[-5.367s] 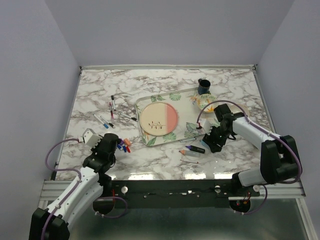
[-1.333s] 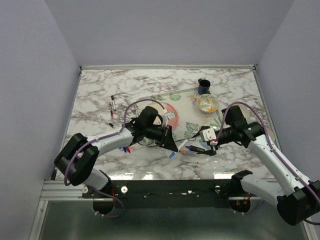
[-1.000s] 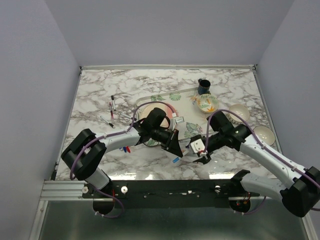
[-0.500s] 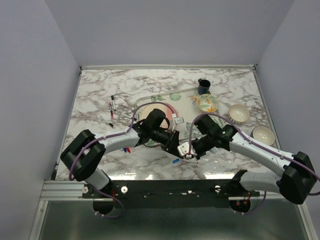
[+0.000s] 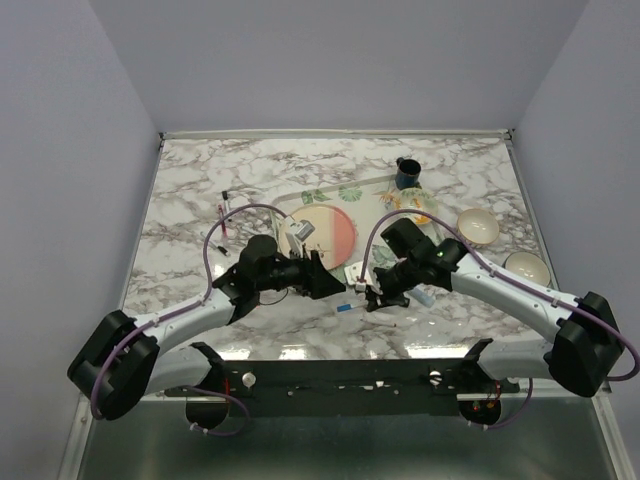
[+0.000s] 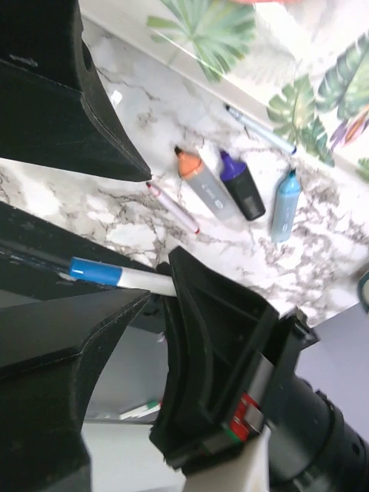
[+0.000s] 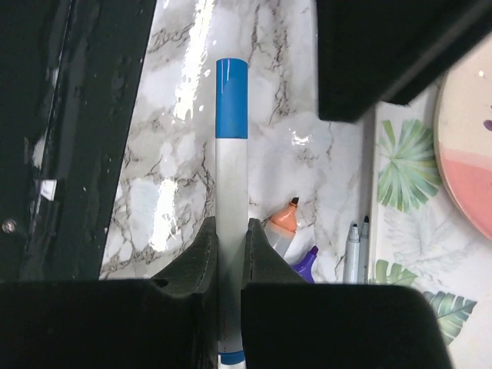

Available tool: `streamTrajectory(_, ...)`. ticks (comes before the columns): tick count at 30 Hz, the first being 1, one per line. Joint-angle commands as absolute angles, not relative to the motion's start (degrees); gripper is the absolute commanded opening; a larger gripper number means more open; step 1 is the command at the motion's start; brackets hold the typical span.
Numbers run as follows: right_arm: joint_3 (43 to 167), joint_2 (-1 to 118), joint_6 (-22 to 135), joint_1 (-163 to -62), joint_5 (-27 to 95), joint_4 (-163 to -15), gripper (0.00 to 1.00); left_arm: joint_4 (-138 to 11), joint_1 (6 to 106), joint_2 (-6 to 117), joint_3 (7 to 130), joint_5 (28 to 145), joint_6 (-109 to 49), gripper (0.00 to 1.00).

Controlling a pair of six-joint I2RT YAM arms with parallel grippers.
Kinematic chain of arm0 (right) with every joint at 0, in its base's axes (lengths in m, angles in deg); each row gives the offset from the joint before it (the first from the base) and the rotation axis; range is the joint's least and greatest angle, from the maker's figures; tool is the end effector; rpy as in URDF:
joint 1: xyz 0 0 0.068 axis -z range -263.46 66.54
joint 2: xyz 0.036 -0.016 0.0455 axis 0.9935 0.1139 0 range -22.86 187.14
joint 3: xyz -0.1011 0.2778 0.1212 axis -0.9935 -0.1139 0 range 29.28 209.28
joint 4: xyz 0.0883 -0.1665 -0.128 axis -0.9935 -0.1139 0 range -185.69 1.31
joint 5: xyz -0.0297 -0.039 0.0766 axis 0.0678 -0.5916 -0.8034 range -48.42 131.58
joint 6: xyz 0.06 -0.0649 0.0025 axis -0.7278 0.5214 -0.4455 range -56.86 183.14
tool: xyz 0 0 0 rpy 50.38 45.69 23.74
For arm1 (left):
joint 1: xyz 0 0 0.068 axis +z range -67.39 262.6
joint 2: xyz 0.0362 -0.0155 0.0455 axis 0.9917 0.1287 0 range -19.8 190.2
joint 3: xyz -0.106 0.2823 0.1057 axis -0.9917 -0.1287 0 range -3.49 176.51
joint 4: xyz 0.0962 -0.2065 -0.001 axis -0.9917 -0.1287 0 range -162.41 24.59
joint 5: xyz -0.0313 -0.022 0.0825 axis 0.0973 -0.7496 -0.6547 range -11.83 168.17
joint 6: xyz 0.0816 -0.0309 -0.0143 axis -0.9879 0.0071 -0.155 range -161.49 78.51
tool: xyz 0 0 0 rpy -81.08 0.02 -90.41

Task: Open the pen caps

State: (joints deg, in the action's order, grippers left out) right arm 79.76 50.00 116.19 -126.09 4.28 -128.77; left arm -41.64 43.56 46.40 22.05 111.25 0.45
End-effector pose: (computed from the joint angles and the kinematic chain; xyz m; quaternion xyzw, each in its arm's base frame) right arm 0.1201 0.1753 0.2666 -0.7333 0.5613 0.2888 0.2528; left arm 0.1481 -0.1753 0.2680 0.1501 0.7740 -0.5447 0.2857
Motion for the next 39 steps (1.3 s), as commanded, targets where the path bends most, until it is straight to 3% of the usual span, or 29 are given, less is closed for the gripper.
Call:
streamTrajectory(1, 81.49, 49.3, 105.16, -124.24, 4.84, -122.72, 0.0, -29.74, 43.67, 41.38, 15.94, 97.7, 7.8, 0.66)
streamTrajectory(10, 81.14, 50.09, 90.04, -123.71, 5.09, -111.64, 0.01, -9.27, 40.6, 37.42, 6.27, 81.01, 20.73, 0.64)
streamTrajectory(17, 80.87, 50.09, 84.85, -123.8, 5.63, -107.15, 0.0, -8.45, 34.81, 38.38, 7.67, 70.28, 24.43, 0.56)
streamTrajectory(24, 81.31, 51.76, 80.45, -123.71, 8.01, -104.69, 0.01, -7.14, 30.76, 43.39, 11.09, 66.66, 25.84, 0.47)
streamTrajectory(27, 81.31, 52.37, 79.66, -123.8, 7.04, -104.51, 0.0, -5.21, 30.14, 45.33, 11.1, 65.69, 26.28, 0.36)
streamTrajectory(30, 81.58, 52.9, 79.14, -123.71, 6.69, -104.42, 0.01, -4.94, 29.7, 46.29, 11.36, 65.16, 26.37, 0.36)
streamTrajectory(32, 81.58, 53.34, 79.04, -123.71, 6.25, -104.42, 0.01, -4.85, 29.61, 46.47, 11.45, 65.07, 26.45, 0.3)
streamTrajectory(33, 81.75, 53.43, 79.04, -123.71, 6.07, -104.6, 0.0, -4.42, 29.52, 46.47, 11.27, 64.99, 26.63, 0.25)
streamTrajectory(34, 81.75, 53.6, 79.22, -123.71, 5.81, -104.69, 0.01, -4.24, 29.52, 46.3, 11.1, 64.55, 26.8, 0.09)
streamTrajectory(35, 81.84, 53.95, 79.31, -123.71, 5.63, -104.86, 0.01, -3.97, 29.52, 45.86, 10.66, 63.07, 27.07, 0.01)
streamTrajectory(39, 82.54, 54.48, 81.15, -123.71, 3.97, -107.31, 0.01, -5.28, 29.69, 37.46, 5.14, 52.71, 28.65, 0.0)
